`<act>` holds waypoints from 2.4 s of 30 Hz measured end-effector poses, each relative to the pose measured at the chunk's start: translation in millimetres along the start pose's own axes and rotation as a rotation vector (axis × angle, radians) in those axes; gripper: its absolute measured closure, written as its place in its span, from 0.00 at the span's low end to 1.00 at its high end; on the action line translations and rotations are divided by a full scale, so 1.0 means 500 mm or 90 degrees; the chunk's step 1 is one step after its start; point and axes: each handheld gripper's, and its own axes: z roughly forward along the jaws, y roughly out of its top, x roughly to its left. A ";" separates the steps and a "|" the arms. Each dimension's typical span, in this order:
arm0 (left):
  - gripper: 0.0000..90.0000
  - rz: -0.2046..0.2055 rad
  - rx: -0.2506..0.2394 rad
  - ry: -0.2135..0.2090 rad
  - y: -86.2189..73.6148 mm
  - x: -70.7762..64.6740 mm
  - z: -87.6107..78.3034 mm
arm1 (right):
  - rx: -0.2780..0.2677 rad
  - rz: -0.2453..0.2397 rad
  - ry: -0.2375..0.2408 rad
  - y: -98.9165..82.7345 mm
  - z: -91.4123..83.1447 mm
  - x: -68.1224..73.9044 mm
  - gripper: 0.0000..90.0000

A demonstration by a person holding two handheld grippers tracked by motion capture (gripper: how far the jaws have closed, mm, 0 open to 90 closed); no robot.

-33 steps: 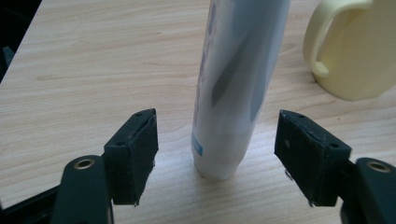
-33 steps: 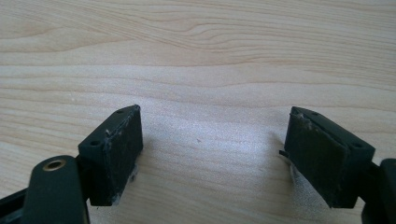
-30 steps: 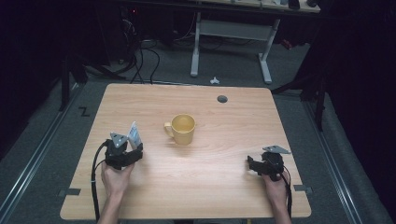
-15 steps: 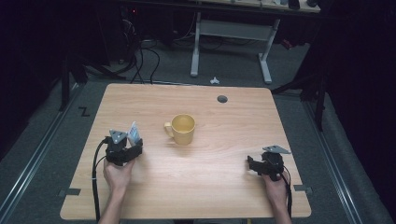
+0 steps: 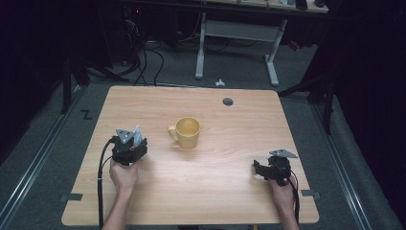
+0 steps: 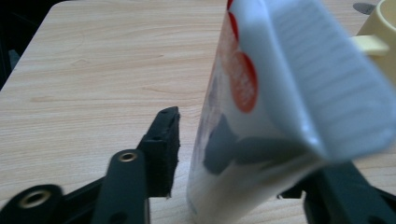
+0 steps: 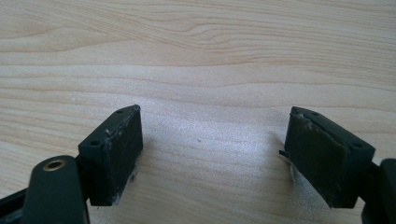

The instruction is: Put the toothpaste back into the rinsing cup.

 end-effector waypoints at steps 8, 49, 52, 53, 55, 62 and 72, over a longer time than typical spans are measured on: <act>0.66 0.010 -0.001 -0.001 -0.001 -0.004 0.005 | 0.000 0.000 0.001 0.000 0.000 0.000 0.22; 0.74 0.055 -0.018 -0.092 0.032 -0.007 -0.051 | 0.000 -0.001 0.001 -0.001 -0.001 0.000 0.22; 0.74 0.052 -0.016 -0.109 0.035 -0.008 -0.052 | 0.000 -0.002 0.001 -0.001 -0.001 0.000 0.22; 0.74 0.055 -0.015 -0.112 0.036 -0.008 -0.053 | 0.000 -0.001 0.001 -0.001 -0.001 0.000 0.22; 0.74 0.058 -0.013 -0.118 0.039 -0.010 -0.056 | 0.000 -0.001 0.001 -0.001 -0.001 0.000 0.22; 0.74 0.058 -0.015 -0.138 0.048 -0.012 -0.065 | 0.000 -0.002 0.001 -0.001 -0.001 0.000 0.22; 0.74 0.061 -0.013 -0.176 0.064 -0.021 -0.078 | 0.000 -0.001 0.002 -0.001 -0.001 0.000 0.22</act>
